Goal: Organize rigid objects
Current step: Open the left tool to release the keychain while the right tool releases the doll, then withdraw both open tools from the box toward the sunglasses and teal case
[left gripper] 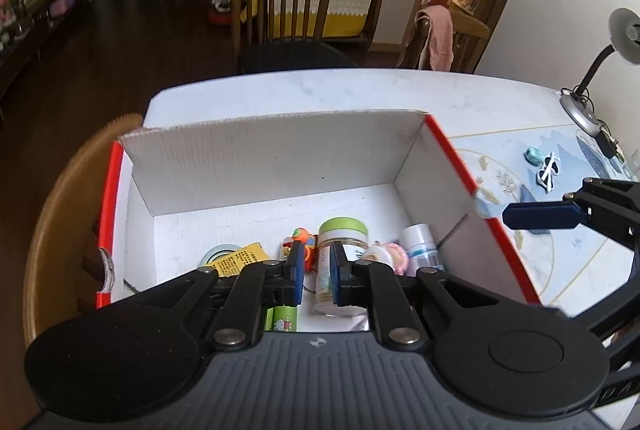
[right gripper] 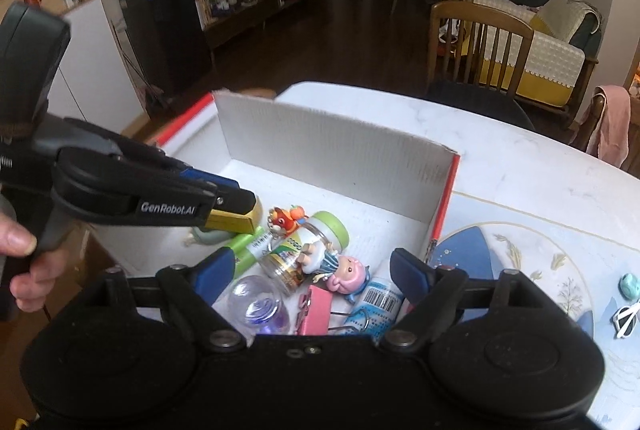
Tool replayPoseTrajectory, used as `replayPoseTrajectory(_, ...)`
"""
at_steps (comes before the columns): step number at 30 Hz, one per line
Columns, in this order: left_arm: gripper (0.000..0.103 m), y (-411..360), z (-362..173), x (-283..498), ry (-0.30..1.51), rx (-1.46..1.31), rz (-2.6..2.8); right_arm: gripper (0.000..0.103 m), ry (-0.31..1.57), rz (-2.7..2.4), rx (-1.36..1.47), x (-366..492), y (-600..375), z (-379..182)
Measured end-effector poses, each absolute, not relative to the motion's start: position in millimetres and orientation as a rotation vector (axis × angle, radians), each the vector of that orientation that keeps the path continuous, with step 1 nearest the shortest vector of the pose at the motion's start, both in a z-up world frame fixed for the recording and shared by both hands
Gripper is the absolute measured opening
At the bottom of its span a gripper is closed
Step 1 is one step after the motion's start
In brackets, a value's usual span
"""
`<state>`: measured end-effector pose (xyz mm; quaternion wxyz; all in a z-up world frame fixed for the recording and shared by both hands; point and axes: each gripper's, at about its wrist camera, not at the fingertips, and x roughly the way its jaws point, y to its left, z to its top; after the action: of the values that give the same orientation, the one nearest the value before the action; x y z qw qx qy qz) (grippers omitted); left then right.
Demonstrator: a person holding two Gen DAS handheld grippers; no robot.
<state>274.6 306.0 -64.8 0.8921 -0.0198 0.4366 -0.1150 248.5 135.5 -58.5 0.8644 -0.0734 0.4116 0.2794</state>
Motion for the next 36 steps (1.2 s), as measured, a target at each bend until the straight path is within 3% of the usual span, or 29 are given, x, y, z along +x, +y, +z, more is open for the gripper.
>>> replayPoseTrajectory(19, 0.013, 240.5, -25.8, 209.2, 0.77, 0.04, -0.25, 0.097, 0.72, 0.578, 0.011, 189.3, 50.8, -12.9)
replayPoseTrajectory(23, 0.029, 217.0, -27.8, 200.9, 0.777, 0.027, -0.249, 0.098, 0.708, 0.578, 0.032, 176.6, 25.0, -13.8)
replayPoseTrajectory(25, 0.047, 202.7, -28.6, 199.0, 0.777, 0.028, -0.252, 0.098, 0.707, 0.569, 0.036, 171.5, 10.5, -15.8)
replayPoseTrajectory(26, 0.068, 195.0, -29.1, 197.6, 0.775, 0.03, -0.253, 0.098, 0.708, 0.565, 0.039, 169.7, 2.5, -17.5)
replayPoseTrajectory(27, 0.075, 186.8, -29.6, 196.3, 0.77, 0.031, -0.254, 0.098, 0.71, 0.562, 0.041, 167.9, -5.8, -19.3)
replayPoseTrajectory(33, 0.076, 132.8, -35.5, 201.6, 0.78, 0.026, -0.278, 0.098, 0.723, 0.507, 0.051, 168.3, -60.0, -28.6)
replayPoseTrajectory(36, 0.084, 104.1, -38.9, 208.7, 0.778, 0.028, -0.296, 0.098, 0.728, 0.464, 0.066, 172.4, -92.0, -33.3)
